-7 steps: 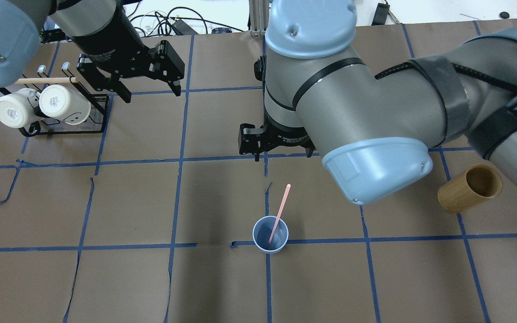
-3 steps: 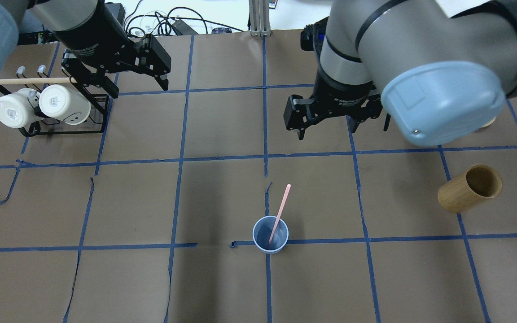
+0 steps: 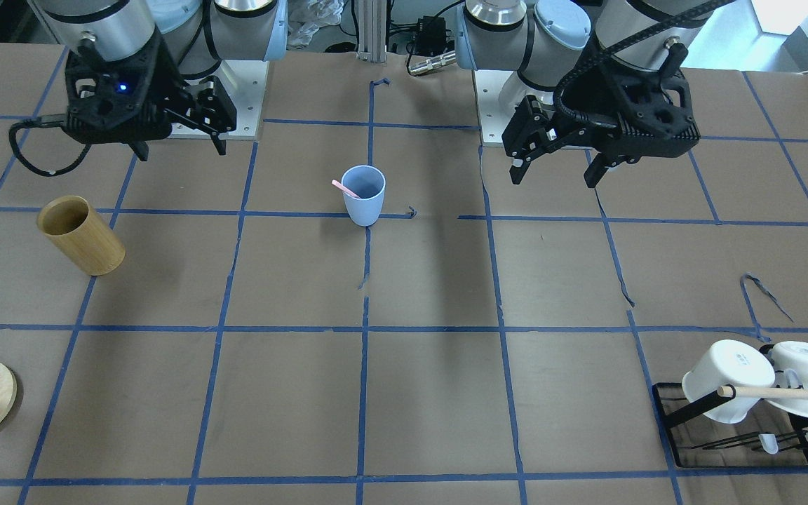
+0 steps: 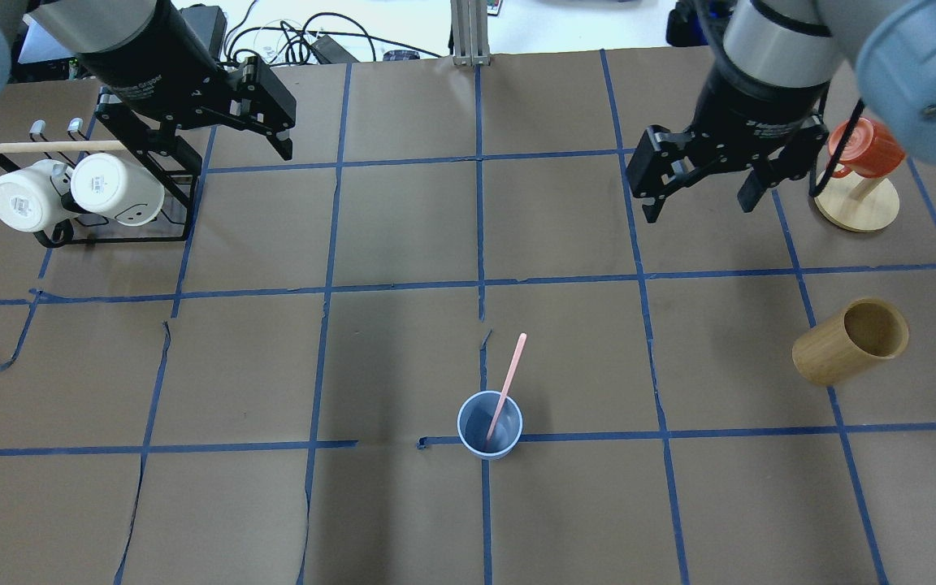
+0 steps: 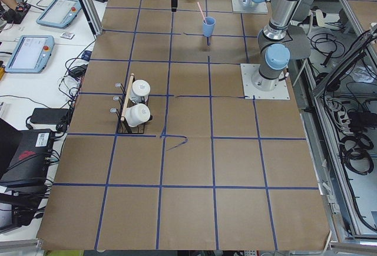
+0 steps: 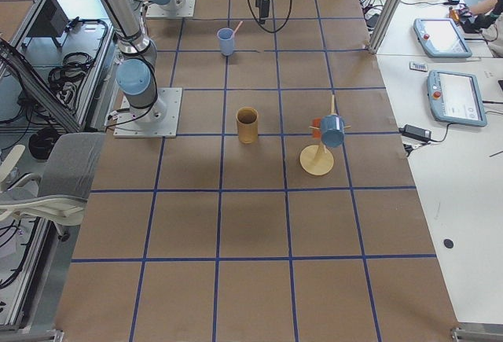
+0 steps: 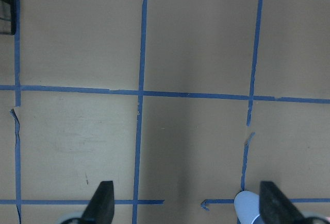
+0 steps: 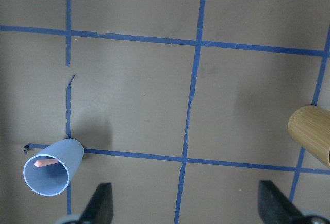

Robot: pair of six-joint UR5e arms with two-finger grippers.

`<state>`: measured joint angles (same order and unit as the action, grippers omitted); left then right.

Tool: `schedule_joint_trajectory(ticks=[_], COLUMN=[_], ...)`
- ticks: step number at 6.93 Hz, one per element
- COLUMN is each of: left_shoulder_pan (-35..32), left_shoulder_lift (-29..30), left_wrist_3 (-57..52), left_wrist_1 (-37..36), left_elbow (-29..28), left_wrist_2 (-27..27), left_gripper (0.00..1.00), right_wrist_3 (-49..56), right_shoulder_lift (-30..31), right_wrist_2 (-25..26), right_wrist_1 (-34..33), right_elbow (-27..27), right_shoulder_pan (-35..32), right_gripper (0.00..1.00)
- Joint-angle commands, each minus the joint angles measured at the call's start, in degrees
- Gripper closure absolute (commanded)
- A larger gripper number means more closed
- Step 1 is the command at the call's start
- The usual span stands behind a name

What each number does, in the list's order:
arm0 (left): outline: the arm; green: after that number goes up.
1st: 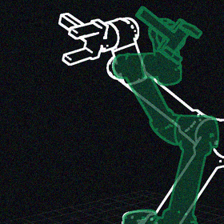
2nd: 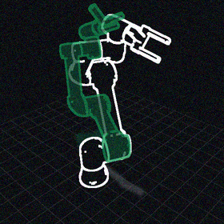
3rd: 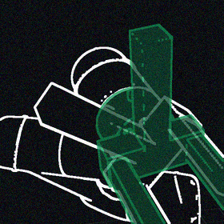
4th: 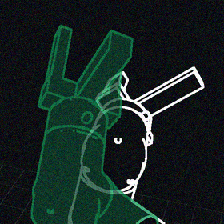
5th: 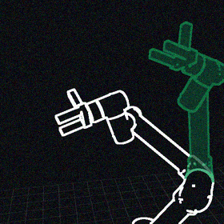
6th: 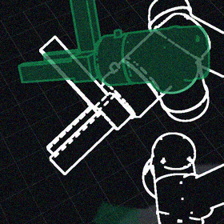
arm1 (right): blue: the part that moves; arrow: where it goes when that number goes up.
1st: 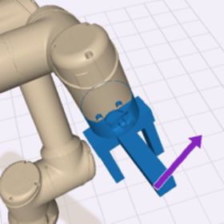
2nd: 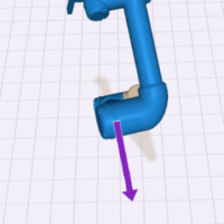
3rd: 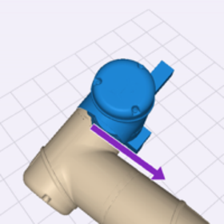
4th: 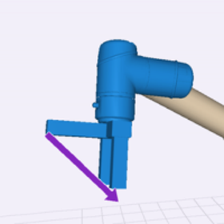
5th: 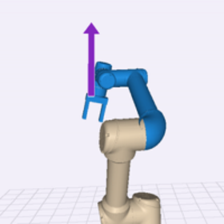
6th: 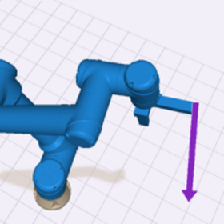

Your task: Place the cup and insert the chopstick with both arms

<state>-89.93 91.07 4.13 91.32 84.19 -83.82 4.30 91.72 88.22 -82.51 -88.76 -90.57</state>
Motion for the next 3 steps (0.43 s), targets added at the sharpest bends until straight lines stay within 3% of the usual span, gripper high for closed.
schedule_joint_trajectory(ticks=[1, 3], left_shoulder_pan=[0.11, 0.28], left_shoulder_lift=[-0.19, -0.28], left_wrist_3=[0.00, 0.00], left_wrist_1=[0.00, 0.00], left_elbow=[0.09, 0.18], left_wrist_2=[0.06, -0.03], left_gripper=[0.00, 0.00], right_wrist_3=[0.62, 0.53], right_shoulder_lift=[0.48, 0.48], right_wrist_2=[1.07, 2.82], right_wrist_1=[2.09, 2.26], right_elbow=[0.43, 0.43], right_shoulder_pan=[1.89, 1.98], right_gripper=[0.00, 0.00])
